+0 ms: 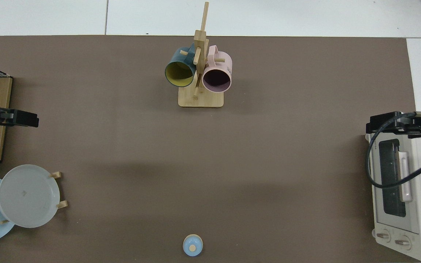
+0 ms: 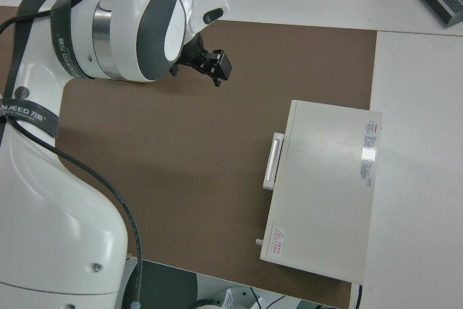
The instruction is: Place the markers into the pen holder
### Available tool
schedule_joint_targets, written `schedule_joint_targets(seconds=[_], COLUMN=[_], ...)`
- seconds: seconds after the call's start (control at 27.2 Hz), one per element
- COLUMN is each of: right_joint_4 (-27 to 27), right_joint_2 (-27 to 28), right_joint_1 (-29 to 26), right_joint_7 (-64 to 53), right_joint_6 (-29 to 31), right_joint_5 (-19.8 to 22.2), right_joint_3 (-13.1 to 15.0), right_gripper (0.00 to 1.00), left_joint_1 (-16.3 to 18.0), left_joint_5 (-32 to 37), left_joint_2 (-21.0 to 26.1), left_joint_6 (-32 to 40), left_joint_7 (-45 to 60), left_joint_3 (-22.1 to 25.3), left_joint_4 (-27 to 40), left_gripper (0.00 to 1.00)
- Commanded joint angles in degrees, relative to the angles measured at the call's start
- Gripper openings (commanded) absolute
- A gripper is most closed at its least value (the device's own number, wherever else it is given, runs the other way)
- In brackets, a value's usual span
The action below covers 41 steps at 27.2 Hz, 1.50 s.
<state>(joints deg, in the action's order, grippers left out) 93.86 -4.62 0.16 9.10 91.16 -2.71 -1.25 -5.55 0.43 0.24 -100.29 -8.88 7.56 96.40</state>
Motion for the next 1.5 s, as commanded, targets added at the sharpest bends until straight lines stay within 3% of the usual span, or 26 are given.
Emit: schedule_joint_targets(seconds=[0.0,0.66,0.95,1.47], right_joint_4=[1.2,1.2,1.2,1.2], right_joint_2=[-1.2,-1.2,-1.2,-1.2], right_joint_1=[-1.0,-1.0,-0.5,-0.4], right_joint_7=[-0.8,-0.8,-0.7,-0.7], right_joint_6=[-0.2,-0.2,-0.3,-0.3], right_joint_5=[-1.0,-1.0,-0.4,-0.3], right_joint_3=[-0.5,-0.5,-0.3,-0.3], right_gripper=[1.0,1.0,1.0,1.0], left_joint_1=[-0.5,-1.3,-1.4,-1.7], left_joint_5=[-0.2,-0.3,-0.5,-0.7], left_joint_2=[-1.0,-1.5,-2.3,-3.0], left_joint_6=[-0.3,2.1,7.1,6.9], left_joint_7=[0.4,-0.4,0.2,1.9], left_joint_3=[0.1,-0.3,-0.4,-0.3], left_joint_4=[1.2,1.1,0.3,0.9], left_gripper=[1.0,1.0,1.0,1.0])
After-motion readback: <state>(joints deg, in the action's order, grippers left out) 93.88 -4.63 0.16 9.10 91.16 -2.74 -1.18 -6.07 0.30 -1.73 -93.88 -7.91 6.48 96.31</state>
